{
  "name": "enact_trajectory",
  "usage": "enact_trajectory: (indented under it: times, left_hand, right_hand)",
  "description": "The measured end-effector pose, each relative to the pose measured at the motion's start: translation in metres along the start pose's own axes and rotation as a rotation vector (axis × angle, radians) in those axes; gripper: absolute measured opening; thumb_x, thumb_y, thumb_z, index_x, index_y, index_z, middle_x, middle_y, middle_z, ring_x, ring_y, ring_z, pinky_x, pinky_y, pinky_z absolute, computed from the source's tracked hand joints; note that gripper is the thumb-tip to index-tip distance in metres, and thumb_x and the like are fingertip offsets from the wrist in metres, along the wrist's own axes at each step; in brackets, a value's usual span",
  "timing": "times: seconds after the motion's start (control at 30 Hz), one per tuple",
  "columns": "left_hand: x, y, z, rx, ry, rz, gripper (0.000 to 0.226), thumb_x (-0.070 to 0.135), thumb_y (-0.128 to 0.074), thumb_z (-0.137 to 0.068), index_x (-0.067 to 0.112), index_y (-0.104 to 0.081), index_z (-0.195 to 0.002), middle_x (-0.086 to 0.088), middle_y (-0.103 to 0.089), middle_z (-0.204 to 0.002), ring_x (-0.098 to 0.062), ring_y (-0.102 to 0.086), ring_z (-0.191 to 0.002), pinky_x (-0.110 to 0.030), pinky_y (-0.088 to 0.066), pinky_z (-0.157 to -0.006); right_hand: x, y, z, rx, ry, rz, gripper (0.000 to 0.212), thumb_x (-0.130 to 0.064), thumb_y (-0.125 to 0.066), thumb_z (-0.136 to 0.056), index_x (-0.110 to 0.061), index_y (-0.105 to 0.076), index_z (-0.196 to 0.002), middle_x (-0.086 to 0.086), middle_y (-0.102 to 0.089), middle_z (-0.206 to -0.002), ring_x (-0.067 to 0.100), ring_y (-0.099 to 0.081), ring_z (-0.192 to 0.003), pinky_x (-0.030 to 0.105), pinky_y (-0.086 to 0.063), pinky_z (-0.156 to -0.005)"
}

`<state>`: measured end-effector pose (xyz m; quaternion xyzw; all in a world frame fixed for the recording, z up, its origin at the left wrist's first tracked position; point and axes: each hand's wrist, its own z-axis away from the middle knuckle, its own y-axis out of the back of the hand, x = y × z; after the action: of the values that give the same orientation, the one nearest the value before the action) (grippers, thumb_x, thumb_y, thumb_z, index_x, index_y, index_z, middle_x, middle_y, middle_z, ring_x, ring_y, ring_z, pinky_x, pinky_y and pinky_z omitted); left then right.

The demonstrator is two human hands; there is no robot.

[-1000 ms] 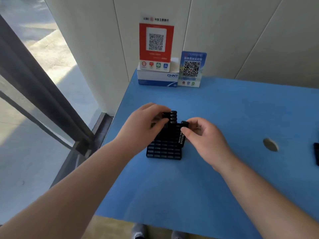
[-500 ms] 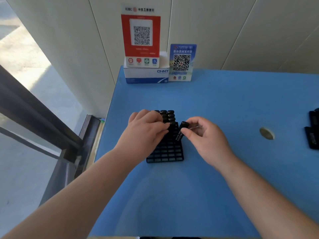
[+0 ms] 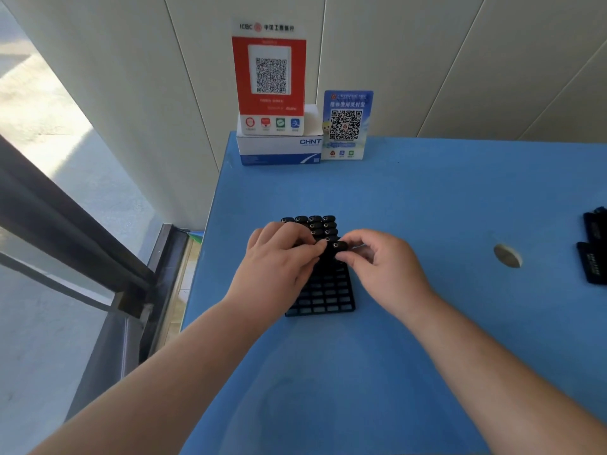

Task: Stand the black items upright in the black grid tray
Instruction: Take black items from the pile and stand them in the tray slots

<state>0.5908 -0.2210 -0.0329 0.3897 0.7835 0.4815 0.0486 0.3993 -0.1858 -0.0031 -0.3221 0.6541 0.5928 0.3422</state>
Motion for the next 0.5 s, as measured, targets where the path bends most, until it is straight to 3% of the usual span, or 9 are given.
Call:
enact_trajectory:
  times: [0.5]
  left_hand:
    - [-0.0056,0.0015,0.0045,-0.037,-0.053,0.007,0.04,0.015,-0.074,-0.082,0.025,-0.069,-0.119,0.004,-0.06,-0.109,-0.022,-0.05,-0.1,-0.04,-0.043,-0.089]
  right_hand:
    - [0.0003,-0.0075,0.0024,0.052,-0.009,0.03,0.022,-0.011,-0.075,-0.087,-0.032,-0.073,-0.087,-0.016,-0.075,-0.087,-0.001,-0.069,-0.085,0.016,-0.051,-0.082]
